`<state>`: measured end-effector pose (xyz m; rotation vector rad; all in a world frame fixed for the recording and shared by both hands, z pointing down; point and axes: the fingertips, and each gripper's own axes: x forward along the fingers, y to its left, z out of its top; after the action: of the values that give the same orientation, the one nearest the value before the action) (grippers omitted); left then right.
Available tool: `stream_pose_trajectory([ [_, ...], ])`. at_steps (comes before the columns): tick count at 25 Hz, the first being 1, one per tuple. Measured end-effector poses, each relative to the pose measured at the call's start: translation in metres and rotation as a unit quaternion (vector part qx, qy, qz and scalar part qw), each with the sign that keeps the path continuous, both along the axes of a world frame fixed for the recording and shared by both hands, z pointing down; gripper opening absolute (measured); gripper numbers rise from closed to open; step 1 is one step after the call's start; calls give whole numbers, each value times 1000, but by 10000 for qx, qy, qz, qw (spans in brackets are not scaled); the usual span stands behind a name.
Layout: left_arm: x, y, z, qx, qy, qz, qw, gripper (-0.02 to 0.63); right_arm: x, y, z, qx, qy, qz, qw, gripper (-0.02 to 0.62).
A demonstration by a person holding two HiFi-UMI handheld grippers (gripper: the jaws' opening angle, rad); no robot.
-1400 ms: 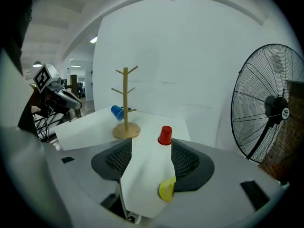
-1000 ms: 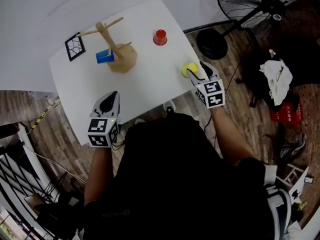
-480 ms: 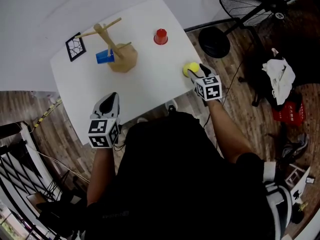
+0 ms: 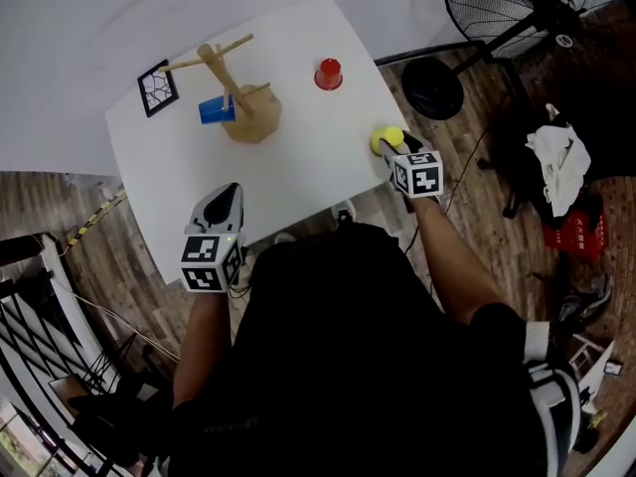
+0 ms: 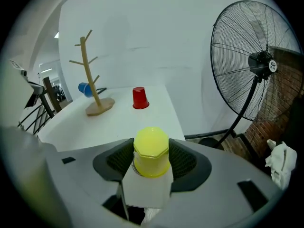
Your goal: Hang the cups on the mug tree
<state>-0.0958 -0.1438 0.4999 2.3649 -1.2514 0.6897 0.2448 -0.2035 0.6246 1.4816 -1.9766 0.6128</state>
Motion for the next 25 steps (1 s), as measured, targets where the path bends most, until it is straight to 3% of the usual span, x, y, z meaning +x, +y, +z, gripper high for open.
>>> stream_pose_trajectory([
  [15,-7,-1,-11,125,92,-190,9997,17,-42,-26,-69,704,-108,-752,9946,225],
  [25,-14,3,-12,182,104,-336,9992,17,-97,-53,-179,1861,-901,-1176,9713,225],
])
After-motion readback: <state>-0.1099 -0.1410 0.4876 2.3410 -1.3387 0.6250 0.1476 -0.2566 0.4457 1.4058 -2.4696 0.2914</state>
